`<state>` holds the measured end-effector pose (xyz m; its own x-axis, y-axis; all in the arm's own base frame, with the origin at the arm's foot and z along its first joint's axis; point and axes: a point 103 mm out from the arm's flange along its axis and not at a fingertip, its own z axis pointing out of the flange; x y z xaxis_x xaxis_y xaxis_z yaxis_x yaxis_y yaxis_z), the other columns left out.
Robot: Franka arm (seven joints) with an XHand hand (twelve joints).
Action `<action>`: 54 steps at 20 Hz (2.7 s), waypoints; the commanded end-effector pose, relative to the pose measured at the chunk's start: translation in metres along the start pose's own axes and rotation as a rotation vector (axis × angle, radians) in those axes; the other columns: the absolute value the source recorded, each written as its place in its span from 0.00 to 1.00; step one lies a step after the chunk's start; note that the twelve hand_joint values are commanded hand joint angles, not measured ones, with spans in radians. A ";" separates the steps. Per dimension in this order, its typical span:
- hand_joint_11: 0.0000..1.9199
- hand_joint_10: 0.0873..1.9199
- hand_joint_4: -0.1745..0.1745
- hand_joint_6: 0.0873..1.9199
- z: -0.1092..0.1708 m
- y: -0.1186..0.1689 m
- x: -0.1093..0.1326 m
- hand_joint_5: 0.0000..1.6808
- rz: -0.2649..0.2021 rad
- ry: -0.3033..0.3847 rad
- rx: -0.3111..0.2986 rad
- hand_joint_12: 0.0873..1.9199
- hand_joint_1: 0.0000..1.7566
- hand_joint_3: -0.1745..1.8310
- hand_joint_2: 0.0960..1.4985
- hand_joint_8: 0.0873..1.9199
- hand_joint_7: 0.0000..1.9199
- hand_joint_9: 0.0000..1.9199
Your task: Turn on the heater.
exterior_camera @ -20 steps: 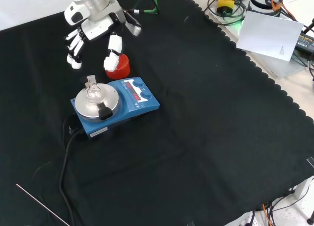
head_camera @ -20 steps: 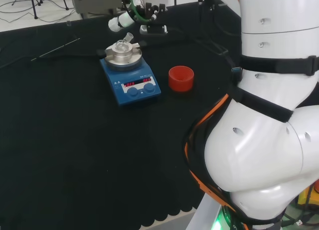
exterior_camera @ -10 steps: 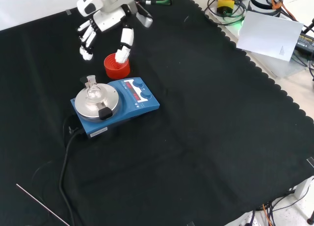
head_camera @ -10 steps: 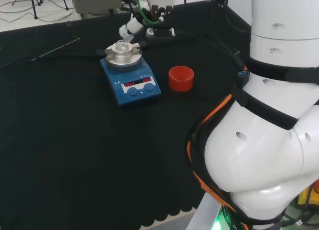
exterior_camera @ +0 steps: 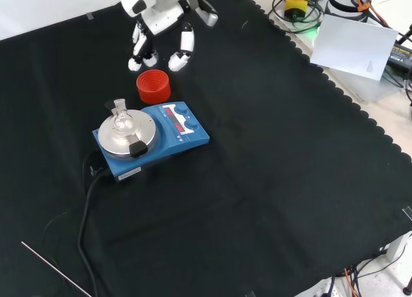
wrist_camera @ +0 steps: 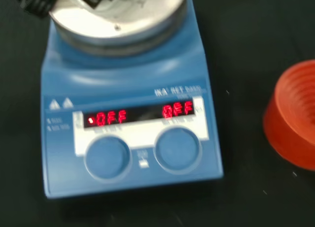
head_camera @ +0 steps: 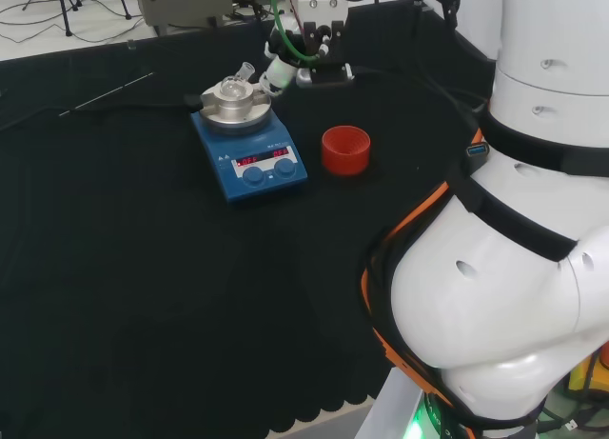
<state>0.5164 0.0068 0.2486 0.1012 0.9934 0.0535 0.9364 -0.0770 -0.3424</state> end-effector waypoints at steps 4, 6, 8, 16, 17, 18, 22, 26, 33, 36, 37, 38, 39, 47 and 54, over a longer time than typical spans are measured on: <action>0.59 0.19 0.39 0.01 0.019 -0.030 0.000 0.36 0.022 -0.108 0.022 0.49 0.60 0.47 0.40 0.36 0.67 0.74; 0.67 0.20 0.35 0.03 0.024 -0.033 0.001 0.38 0.026 -0.120 0.029 0.42 0.62 0.47 0.40 0.40 0.70 0.77; 0.75 0.23 0.31 0.06 0.029 -0.036 0.002 0.38 0.029 -0.134 0.045 0.36 0.64 0.46 0.41 0.44 0.71 0.79; 0.91 0.39 0.25 0.16 0.038 -0.046 0.009 0.33 0.047 -0.169 0.064 0.32 0.67 0.47 0.41 0.58 0.78 0.85; 0.92 0.42 0.26 0.17 0.039 -0.047 0.010 0.32 0.054 -0.174 0.064 0.35 0.67 0.47 0.41 0.61 0.78 0.86; 0.94 0.46 0.26 0.18 0.039 -0.048 0.010 0.32 0.056 -0.175 0.064 0.39 0.68 0.48 0.41 0.64 0.79 0.87; 0.94 0.60 0.27 0.23 0.042 -0.050 0.014 0.31 0.046 -0.186 0.085 0.57 0.73 0.51 0.42 0.78 0.84 0.92; 0.92 0.68 0.29 0.26 0.048 -0.053 0.022 0.28 0.031 -0.189 0.108 0.68 0.80 0.58 0.40 0.84 0.87 0.94; 0.92 0.75 0.34 0.15 0.061 -0.049 0.034 0.21 -0.020 -0.211 0.241 0.75 0.86 0.69 0.33 0.88 0.91 0.96; 0.92 0.76 0.36 0.11 0.069 -0.052 0.055 0.20 -0.045 -0.210 0.279 0.76 0.86 0.70 0.33 0.88 0.91 0.96; 0.92 0.76 0.37 0.10 0.071 -0.050 0.052 0.20 -0.050 -0.200 0.288 0.76 0.86 0.71 0.32 0.88 0.91 0.96; 0.92 0.76 0.38 0.09 0.072 -0.047 0.047 0.20 -0.052 -0.199 0.301 0.76 0.86 0.71 0.32 0.89 0.91 0.96; 0.92 0.76 0.38 0.08 0.074 -0.045 0.043 0.20 -0.051 -0.198 0.312 0.76 0.86 0.71 0.32 0.89 0.91 0.97; 0.92 0.77 0.41 0.04 0.087 -0.036 0.038 0.21 -0.038 -0.203 0.352 0.77 0.86 0.72 0.32 0.89 0.91 0.97; 0.92 0.77 0.42 0.02 0.100 -0.035 0.041 0.22 -0.043 -0.190 0.389 0.77 0.86 0.73 0.31 0.90 0.91 0.97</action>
<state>0.4557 0.0564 0.1730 -0.0297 0.9953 -0.0920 0.7510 -0.0385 -0.6592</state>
